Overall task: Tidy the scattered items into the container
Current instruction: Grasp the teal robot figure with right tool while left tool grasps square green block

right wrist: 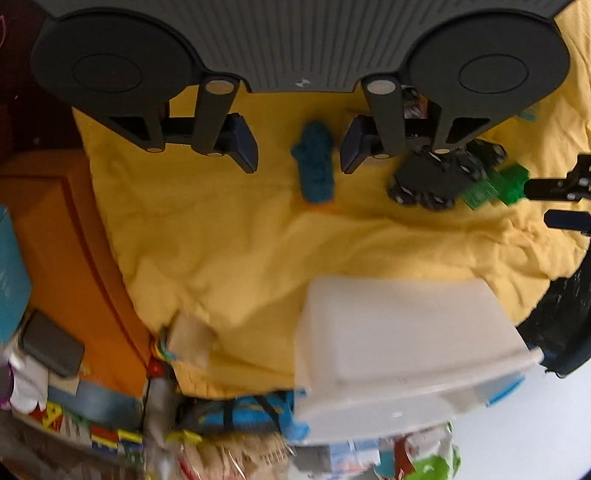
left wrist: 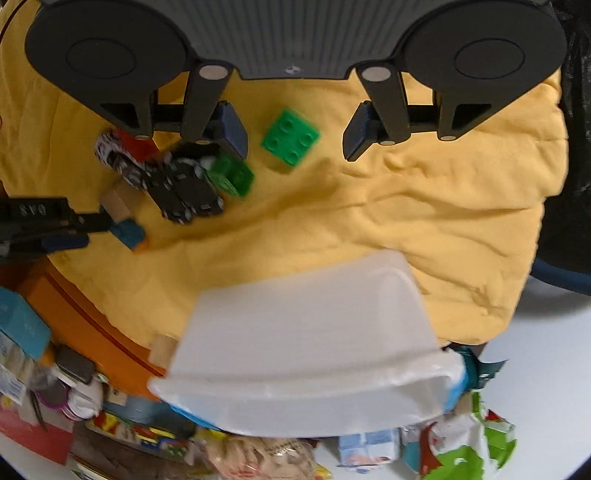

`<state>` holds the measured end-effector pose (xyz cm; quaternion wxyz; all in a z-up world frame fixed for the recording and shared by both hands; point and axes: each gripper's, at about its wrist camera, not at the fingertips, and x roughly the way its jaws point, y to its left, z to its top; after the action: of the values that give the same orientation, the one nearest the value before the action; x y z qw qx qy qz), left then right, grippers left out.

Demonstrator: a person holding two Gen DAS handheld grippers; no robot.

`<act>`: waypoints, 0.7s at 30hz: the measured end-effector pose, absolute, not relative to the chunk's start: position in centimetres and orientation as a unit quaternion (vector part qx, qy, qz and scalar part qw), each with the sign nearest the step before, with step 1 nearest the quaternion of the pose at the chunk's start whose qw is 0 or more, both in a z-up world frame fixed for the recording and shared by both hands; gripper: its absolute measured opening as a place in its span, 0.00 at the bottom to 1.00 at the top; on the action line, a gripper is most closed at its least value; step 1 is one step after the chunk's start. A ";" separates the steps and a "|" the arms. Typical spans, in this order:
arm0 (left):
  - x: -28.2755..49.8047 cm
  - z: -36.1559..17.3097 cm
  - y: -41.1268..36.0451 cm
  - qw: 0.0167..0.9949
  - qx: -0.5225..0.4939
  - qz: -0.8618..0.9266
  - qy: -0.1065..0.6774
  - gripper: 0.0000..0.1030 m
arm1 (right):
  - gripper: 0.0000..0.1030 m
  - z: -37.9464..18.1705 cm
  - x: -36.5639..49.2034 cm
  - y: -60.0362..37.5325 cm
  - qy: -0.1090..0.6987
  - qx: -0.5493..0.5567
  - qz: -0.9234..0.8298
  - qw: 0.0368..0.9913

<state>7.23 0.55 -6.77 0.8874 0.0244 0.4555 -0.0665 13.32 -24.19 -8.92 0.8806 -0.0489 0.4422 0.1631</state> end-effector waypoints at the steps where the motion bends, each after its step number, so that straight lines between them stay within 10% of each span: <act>1: 7.2 -7.1 0.3 0.887 0.030 -0.066 0.456 0.59 | 0.51 -8.9 13.4 -24.1 0.440 -0.048 0.165 0.881; 21: 7.9 -9.9 -0.6 0.879 0.043 -0.058 0.471 0.47 | 0.41 -10.9 14.7 -23.1 0.445 -0.044 0.174 0.877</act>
<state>7.93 -0.62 -9.92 0.8794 0.0429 0.4706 -0.0582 14.75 -23.13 -10.89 0.8773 -0.0444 0.4452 0.1736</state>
